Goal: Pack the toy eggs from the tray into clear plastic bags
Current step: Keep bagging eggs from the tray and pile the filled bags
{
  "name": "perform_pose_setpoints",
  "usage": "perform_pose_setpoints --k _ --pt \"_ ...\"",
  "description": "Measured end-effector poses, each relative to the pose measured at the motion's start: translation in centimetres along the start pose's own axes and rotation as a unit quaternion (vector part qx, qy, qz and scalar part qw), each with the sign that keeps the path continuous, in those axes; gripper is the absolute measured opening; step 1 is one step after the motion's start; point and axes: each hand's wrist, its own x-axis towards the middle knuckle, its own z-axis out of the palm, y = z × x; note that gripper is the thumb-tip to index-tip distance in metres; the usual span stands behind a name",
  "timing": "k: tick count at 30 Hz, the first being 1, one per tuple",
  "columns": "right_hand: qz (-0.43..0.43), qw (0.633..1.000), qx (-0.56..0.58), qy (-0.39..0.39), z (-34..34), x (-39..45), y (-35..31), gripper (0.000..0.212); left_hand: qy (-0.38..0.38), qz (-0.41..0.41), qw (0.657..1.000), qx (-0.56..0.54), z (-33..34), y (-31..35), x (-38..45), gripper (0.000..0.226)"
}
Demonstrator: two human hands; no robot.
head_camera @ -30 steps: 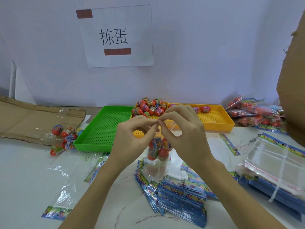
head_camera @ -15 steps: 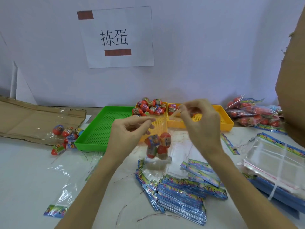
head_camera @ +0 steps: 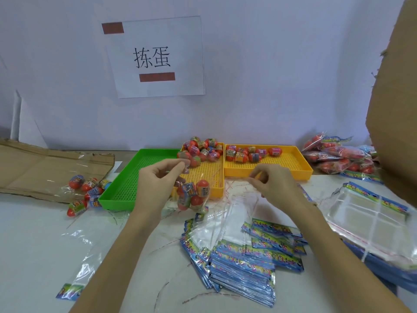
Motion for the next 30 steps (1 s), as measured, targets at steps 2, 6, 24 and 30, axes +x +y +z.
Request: perform_pose_setpoints --k 2,6,24,30 --pt "-0.029 1.000 -0.004 -0.004 0.5 0.1 -0.4 0.012 -0.008 -0.002 1.000 -0.004 0.1 0.1 -0.1 0.027" --pt "-0.019 0.999 -0.021 -0.031 1.1 0.1 -0.6 0.021 -0.023 -0.001 1.000 -0.010 0.2 0.1 -0.2 0.037" --pt "-0.071 0.973 0.207 -0.069 1.2 -1.3 -4.3 0.040 -0.049 -0.026 0.996 -0.072 0.1 0.0 -0.1 0.021" --pt "-0.052 0.941 0.333 -0.029 2.2 -1.7 -5.5 0.013 -0.076 -0.034 0.994 -0.074 0.2 -0.2 -0.1 0.017"
